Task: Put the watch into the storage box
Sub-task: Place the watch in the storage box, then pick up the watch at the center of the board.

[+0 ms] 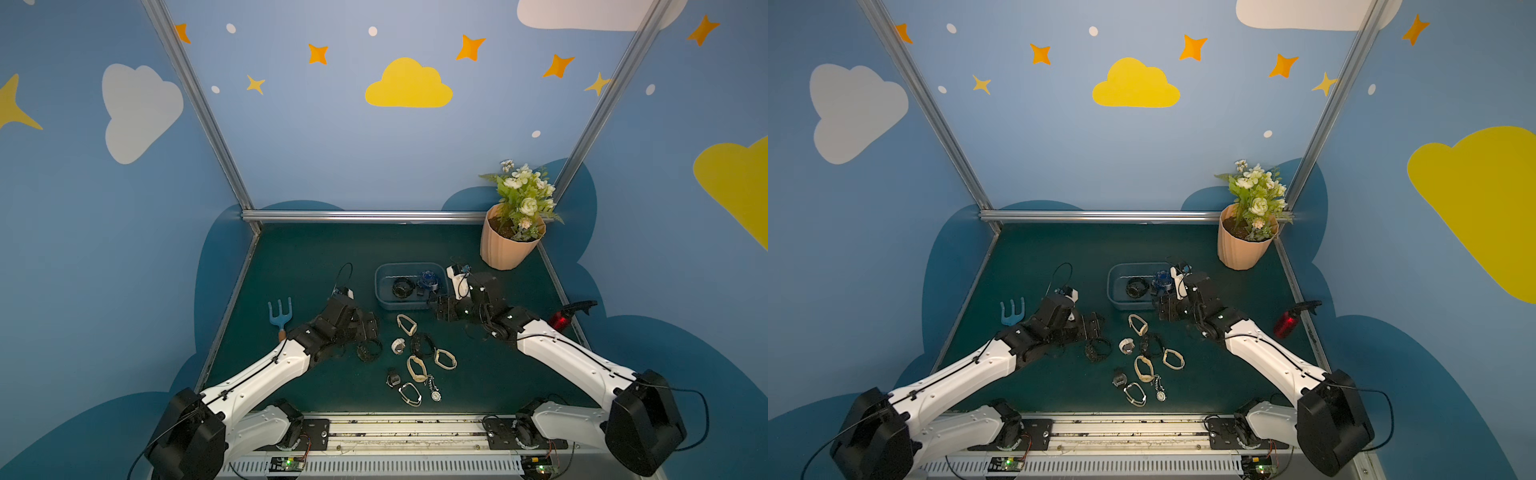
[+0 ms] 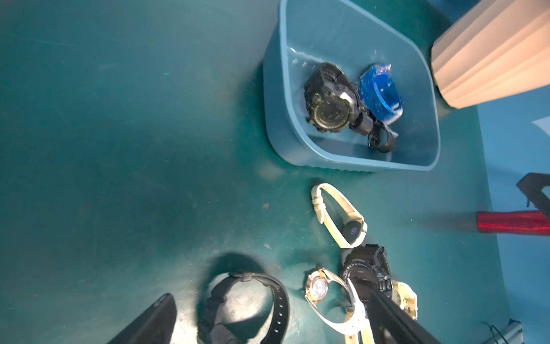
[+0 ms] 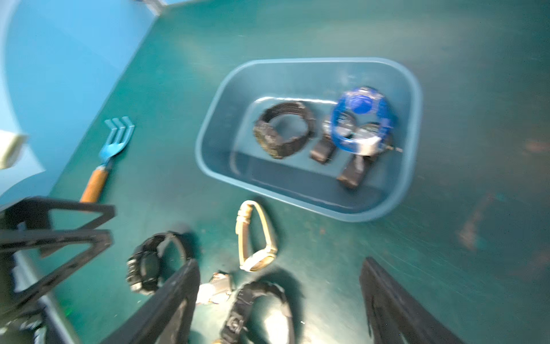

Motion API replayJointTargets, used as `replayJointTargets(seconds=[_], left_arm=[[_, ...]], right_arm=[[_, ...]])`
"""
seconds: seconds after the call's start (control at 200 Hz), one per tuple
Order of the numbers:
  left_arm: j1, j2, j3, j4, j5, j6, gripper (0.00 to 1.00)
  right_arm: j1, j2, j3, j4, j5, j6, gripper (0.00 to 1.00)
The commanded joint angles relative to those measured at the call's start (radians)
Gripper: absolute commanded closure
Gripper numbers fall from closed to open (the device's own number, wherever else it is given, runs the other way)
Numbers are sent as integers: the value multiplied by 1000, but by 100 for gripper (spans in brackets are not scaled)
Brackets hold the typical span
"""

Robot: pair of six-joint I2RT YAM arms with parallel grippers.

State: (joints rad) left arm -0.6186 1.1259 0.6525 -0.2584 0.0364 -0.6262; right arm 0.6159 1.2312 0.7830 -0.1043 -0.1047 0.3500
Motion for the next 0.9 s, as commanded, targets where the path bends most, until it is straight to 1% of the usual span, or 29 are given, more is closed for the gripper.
replayJointTargets(seconds=[0.0, 0.105, 0.175, 0.29, 0.38, 0.415, 0.466, 0.501, 0.896], left_arm=[[-37, 12, 48, -82, -46, -13, 3], [-111, 25, 105, -188, -130, -39, 8], [-153, 40, 123, -229, -166, -75, 14], [-182, 76, 106, -215, -162, -131, 24], [-196, 118, 122, -221, -153, -162, 34], [-202, 134, 135, -230, -152, -172, 39], [-211, 158, 146, -225, -151, -175, 49], [-218, 171, 147, -216, -152, -173, 52], [-224, 363, 238, -228, -142, -157, 52]], right_arm=[[29, -8, -16, 70, -45, -32, 15], [50, -3, -6, 58, -48, -42, 15], [59, 2, -7, 63, -46, -53, 15], [67, 15, -18, 76, -31, -57, 15], [70, 13, -10, 59, -32, -51, 15], [73, 10, -11, 55, -29, -50, 15], [74, 5, -15, 56, -24, -54, 15], [76, 2, -21, 60, -16, -58, 15], [76, -22, -34, 37, 33, -74, 15]])
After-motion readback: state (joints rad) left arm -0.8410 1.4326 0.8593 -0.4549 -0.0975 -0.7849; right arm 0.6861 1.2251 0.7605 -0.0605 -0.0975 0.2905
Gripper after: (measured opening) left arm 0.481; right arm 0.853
